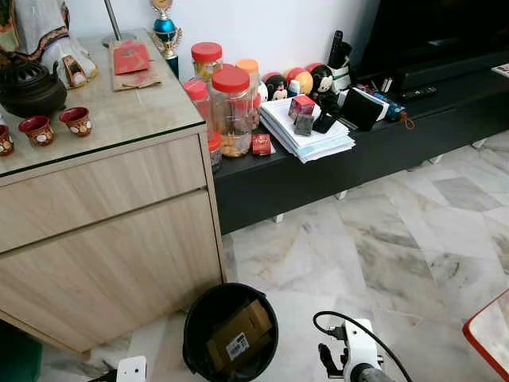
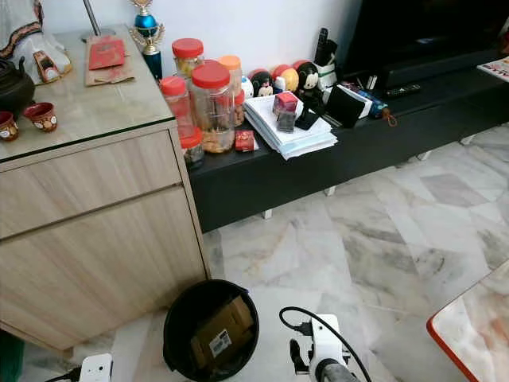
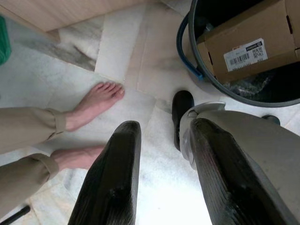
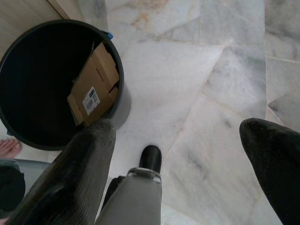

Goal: Picking trash to rubbish bin

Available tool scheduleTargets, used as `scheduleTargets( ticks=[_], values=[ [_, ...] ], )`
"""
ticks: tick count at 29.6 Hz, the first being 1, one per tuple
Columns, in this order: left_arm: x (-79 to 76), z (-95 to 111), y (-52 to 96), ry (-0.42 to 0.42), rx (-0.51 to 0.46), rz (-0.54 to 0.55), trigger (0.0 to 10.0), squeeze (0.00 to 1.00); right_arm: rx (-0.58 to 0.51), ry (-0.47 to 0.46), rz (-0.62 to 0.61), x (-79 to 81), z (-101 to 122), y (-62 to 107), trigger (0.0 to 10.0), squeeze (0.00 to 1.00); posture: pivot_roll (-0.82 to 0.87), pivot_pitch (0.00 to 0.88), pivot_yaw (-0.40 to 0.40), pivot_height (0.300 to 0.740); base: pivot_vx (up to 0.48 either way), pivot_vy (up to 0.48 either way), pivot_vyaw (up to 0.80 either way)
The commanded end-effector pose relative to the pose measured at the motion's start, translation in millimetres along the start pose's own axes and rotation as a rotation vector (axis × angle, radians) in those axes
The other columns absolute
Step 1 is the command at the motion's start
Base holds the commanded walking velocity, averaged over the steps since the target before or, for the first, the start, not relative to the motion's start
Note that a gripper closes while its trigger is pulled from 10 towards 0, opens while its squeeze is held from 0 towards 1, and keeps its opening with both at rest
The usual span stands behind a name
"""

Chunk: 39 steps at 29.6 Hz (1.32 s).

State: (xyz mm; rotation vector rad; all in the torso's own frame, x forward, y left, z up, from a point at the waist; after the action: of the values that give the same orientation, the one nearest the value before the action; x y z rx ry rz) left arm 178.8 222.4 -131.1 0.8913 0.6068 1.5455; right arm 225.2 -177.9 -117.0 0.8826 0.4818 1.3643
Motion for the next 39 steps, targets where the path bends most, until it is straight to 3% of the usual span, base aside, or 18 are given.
scheduleTargets(
  ticks=[1,39],
  values=[
    [-2.1,-8.5,1.5,-0.001,0.029,-0.012,10.0,0.0,0.011,-0.006,-0.007,-1.4,-4.1,0.7,10.0,0.0,0.0,0.036,-0.018,0.74,-0.244,0.0,0.0],
    [-5.9,-9.5,2.0,0.001,0.027,-0.029,10.0,0.0,0.011,-0.006,-0.014,-3.1,-7.2,1.7,10.0,0.0,0.0,0.0,-0.017,0.74,-0.019,0.0,0.0]
  ],
)
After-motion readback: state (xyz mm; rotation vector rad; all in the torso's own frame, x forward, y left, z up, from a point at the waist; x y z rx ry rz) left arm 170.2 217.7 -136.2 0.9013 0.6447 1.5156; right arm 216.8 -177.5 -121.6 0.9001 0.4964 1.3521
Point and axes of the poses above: a point about 5 cm out from each wrist's last joint towards the gripper, its own y axis pointing back from the gripper into the wrist, its own z axis along the axis of the wrist's last joint, x = y × z, the point moved 5 cm from there along -y, pointing out of the wrist towards the gripper, and after that the axes turned 14 degrees about -y, right-handed, at the moved point
